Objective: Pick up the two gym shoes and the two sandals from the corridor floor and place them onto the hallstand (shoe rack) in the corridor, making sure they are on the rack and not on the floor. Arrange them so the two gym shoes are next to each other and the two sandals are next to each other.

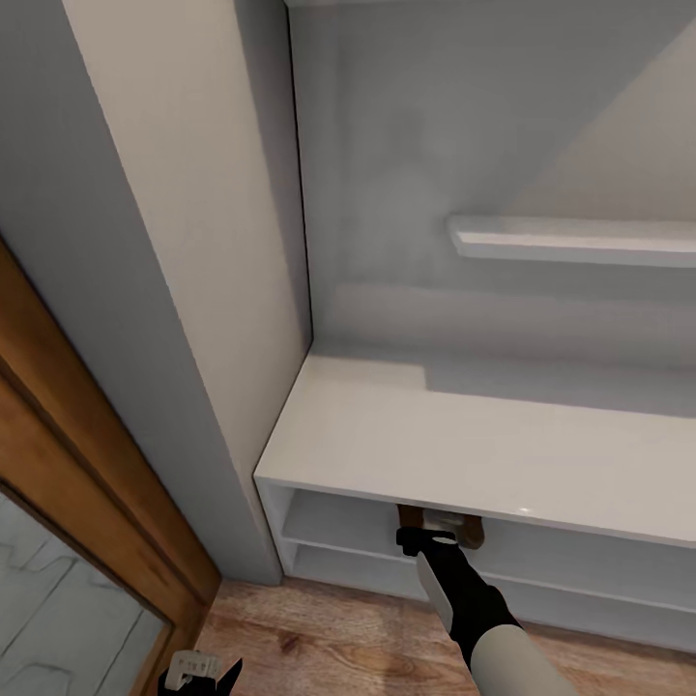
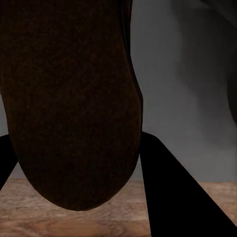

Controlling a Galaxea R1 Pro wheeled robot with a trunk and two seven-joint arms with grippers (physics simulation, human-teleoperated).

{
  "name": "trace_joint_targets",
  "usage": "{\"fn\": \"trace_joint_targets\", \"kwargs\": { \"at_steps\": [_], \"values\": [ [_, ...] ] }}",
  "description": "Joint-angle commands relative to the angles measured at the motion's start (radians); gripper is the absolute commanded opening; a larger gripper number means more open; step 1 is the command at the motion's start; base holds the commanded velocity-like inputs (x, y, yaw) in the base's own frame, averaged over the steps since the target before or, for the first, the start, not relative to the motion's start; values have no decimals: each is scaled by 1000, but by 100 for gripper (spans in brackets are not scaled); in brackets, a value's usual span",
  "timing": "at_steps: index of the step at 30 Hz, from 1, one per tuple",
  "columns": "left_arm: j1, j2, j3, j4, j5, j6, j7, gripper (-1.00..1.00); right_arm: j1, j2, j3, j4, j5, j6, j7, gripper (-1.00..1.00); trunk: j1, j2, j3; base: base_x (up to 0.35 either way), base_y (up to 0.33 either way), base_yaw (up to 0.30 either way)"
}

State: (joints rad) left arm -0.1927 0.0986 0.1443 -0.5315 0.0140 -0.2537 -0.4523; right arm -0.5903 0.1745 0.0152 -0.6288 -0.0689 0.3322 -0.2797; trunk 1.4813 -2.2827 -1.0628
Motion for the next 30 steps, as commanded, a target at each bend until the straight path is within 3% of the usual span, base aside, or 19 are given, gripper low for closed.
{"fn": "trace_joint_targets", "kwargs": {
  "at_steps": [1,26,27,30],
  "values": [
    [-1,0,5,1,1,-1,-8,100,0,0,2,-2,-11,4,-6,-100,0,0,-1,2,-2,0],
    [-1,0,5,1,1,-1,-8,100,0,0,2,-2,-11,4,-6,-100,0,0,-1,22,-12,0],
    [-1,0,5,1,1,-1,-8,100,0,0,2,-2,-11,4,-6,100,0,0,-1,0,0,0],
    [-1,0,5,1,1,-1,-8,100,0,0,2,-2,-11,4,-6,100,0,0,-1,0,0,0]
  ]
}}
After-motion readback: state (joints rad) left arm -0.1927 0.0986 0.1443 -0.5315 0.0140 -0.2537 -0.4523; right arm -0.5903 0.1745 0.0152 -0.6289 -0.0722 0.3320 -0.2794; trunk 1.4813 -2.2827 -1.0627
